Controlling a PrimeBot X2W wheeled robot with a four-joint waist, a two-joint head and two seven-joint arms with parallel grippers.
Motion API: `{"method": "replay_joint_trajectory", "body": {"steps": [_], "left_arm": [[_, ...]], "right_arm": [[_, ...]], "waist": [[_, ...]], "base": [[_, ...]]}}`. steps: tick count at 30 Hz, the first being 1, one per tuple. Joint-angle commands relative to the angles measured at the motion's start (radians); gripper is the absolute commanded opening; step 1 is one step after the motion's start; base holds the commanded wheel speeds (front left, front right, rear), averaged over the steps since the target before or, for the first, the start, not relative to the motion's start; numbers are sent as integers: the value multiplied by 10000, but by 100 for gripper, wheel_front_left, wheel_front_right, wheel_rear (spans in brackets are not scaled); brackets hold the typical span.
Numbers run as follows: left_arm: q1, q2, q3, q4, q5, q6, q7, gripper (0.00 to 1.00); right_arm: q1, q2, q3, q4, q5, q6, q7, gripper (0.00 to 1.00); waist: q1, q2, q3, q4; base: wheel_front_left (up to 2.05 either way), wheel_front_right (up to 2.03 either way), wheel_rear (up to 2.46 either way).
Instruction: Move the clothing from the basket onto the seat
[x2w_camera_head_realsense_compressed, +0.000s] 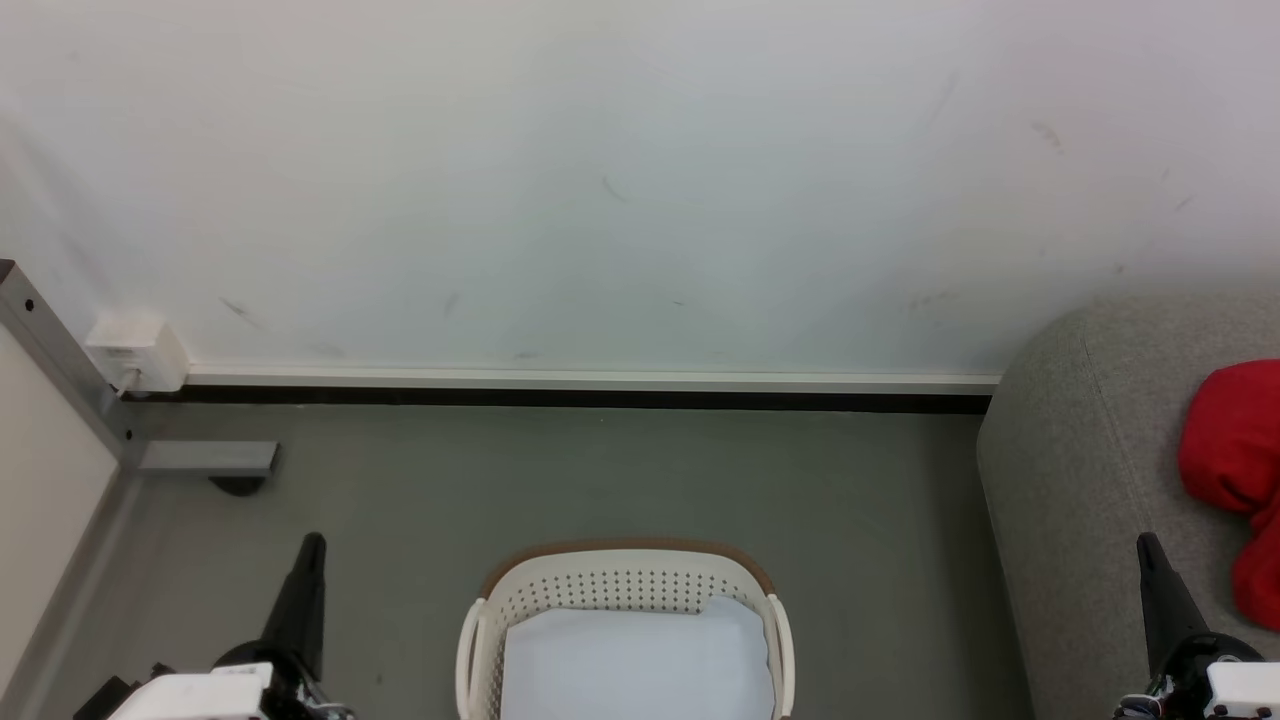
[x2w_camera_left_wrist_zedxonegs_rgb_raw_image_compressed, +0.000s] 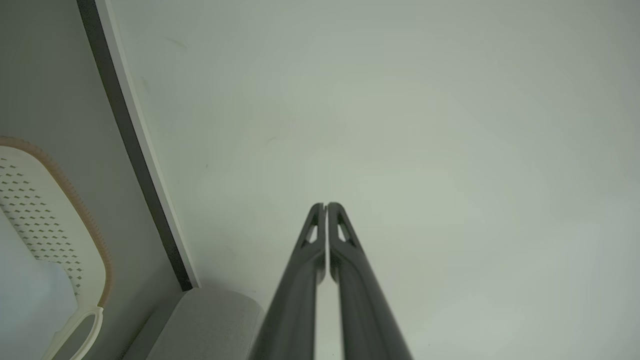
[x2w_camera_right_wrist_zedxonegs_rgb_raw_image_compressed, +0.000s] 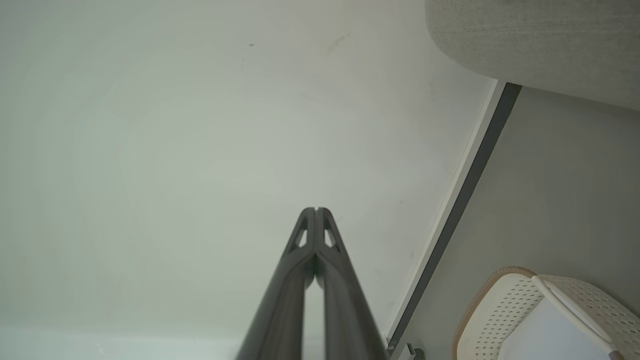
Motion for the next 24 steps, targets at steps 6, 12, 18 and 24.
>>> {"method": "replay_joint_trajectory", "body": {"steps": [6,12,18,24], "left_arm": [[-71,68,21,-36,-139,-45,41,0],[-71,68,20,-36,-139,-45,41,0],[-71,68,20,-37,-140,-45,41,0],[-70,68,19,-37,-140,-45,40,0]], "right_arm": [[-125,12,-47,-57,12,-24,33,0],[-125,12,-47,-57,11,-24,34,0],[-125,11,-48,-56,10,-24,35,0],[-125,12,-49,-56,10,-24,35,0]], "waist": [[0,0,0,0],[0,0,0,0],[0,0,0,0],[0,0,0,0]], "base": [[0,0,0],[0,0,0],[0,0,0],[0,0,0]]}}
